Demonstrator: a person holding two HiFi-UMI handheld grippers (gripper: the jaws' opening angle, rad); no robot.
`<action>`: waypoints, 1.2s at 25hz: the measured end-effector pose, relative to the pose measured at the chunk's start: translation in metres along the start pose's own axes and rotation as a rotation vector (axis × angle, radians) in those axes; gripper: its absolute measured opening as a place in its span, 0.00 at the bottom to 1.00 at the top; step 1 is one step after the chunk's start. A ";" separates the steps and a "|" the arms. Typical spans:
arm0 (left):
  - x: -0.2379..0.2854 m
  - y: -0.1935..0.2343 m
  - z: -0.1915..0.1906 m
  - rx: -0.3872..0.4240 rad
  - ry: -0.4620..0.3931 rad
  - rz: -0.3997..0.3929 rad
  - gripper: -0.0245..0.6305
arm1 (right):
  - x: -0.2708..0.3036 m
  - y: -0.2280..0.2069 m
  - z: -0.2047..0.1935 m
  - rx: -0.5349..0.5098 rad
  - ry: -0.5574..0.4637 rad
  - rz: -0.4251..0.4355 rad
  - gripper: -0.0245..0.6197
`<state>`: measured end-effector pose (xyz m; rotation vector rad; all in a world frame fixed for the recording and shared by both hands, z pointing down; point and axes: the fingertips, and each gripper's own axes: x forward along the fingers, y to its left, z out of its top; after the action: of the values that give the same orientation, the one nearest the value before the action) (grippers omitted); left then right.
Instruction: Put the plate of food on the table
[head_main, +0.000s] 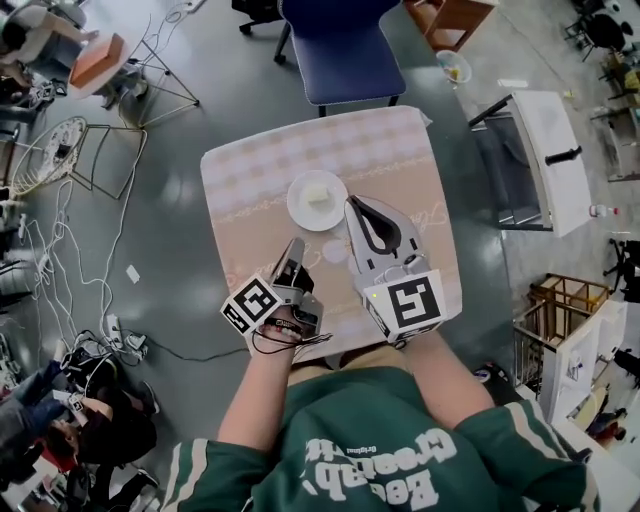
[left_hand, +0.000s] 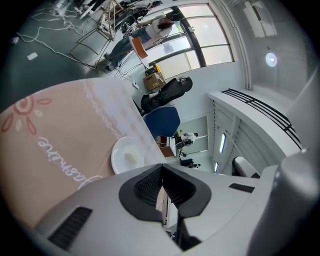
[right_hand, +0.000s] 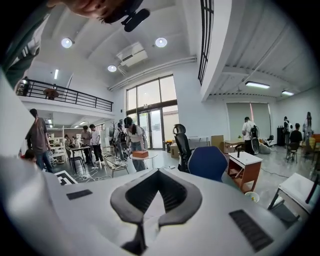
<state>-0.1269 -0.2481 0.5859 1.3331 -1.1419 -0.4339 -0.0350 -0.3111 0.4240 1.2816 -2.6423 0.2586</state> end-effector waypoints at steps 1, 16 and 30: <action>-0.004 -0.005 0.002 0.008 -0.003 -0.020 0.05 | -0.004 0.002 0.004 -0.006 -0.009 -0.024 0.06; -0.083 -0.093 0.010 0.072 0.081 -0.344 0.05 | -0.081 0.045 0.039 -0.005 -0.126 -0.228 0.06; -0.153 -0.163 -0.044 0.167 0.087 -0.529 0.05 | -0.160 0.086 0.056 -0.061 -0.180 -0.139 0.06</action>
<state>-0.1013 -0.1428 0.3853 1.7881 -0.7544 -0.6645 -0.0111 -0.1511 0.3236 1.5254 -2.6651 0.0431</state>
